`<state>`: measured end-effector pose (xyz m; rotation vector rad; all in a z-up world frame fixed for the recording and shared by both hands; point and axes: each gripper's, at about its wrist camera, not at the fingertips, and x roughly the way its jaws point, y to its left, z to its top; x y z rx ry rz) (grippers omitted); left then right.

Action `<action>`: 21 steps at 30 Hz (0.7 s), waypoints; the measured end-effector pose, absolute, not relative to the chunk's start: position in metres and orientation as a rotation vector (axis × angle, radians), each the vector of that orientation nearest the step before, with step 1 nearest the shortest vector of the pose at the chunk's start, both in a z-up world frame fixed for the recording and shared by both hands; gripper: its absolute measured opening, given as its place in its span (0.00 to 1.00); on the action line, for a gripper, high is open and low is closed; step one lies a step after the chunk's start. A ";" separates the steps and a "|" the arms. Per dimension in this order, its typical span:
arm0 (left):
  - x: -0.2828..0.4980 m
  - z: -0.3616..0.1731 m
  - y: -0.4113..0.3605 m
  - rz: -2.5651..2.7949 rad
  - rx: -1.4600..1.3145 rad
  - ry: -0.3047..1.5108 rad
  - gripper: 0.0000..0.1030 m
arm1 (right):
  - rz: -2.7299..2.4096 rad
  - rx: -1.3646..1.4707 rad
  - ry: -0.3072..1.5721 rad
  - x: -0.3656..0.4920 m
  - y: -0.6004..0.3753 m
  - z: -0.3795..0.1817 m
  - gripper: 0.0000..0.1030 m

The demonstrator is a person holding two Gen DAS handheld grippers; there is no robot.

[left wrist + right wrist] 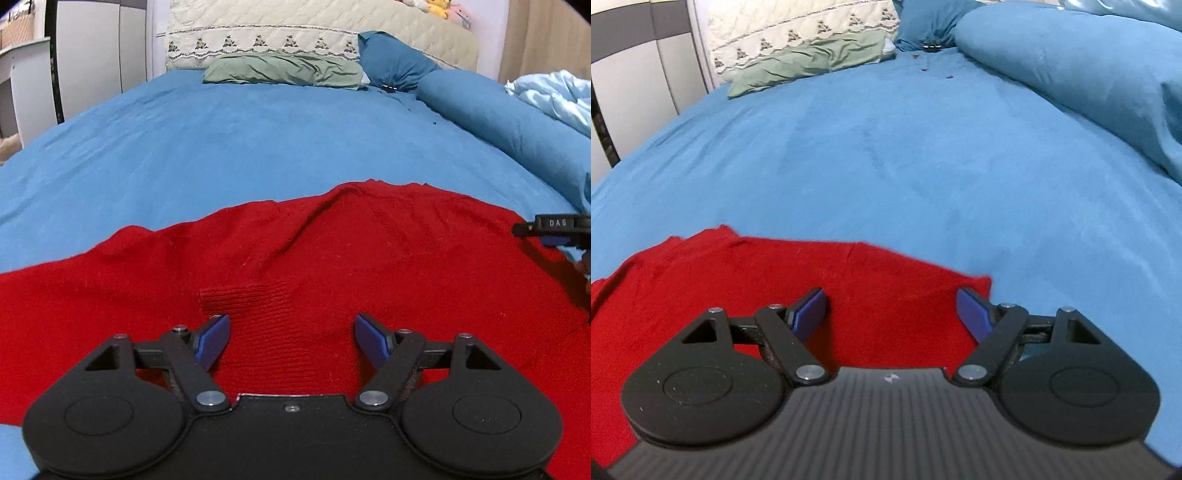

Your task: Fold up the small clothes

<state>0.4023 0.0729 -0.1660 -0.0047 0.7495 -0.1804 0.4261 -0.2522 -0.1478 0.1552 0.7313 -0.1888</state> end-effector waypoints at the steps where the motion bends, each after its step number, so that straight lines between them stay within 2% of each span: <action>1: 0.402 -0.165 0.072 -0.179 -0.005 0.749 0.77 | -0.186 0.146 0.735 0.427 -0.252 -0.146 0.90; 4: 0.391 -0.148 0.074 -0.176 -0.035 0.713 0.77 | -0.160 0.131 0.709 0.414 -0.243 -0.133 0.92; 10: 0.353 -0.082 0.097 -0.119 -0.046 0.651 0.77 | -0.100 0.094 0.664 0.349 -0.200 -0.077 0.94; 11: 0.347 -0.070 0.105 -0.104 -0.063 0.645 0.80 | -0.095 0.092 0.669 0.339 -0.192 -0.066 0.95; 12: 0.341 -0.059 0.116 -0.082 -0.079 0.636 0.88 | -0.083 0.090 0.672 0.329 -0.183 -0.055 1.00; 14: 0.332 -0.042 0.138 -0.032 -0.111 0.616 1.00 | -0.059 0.078 0.671 0.315 -0.165 -0.037 1.00; 17: 0.322 -0.032 0.181 0.051 -0.176 0.577 1.00 | 0.009 0.071 0.666 0.300 -0.133 -0.021 1.00; 21: 0.315 -0.044 0.247 0.187 -0.347 0.581 1.00 | 0.066 0.080 0.691 0.292 -0.096 -0.025 1.00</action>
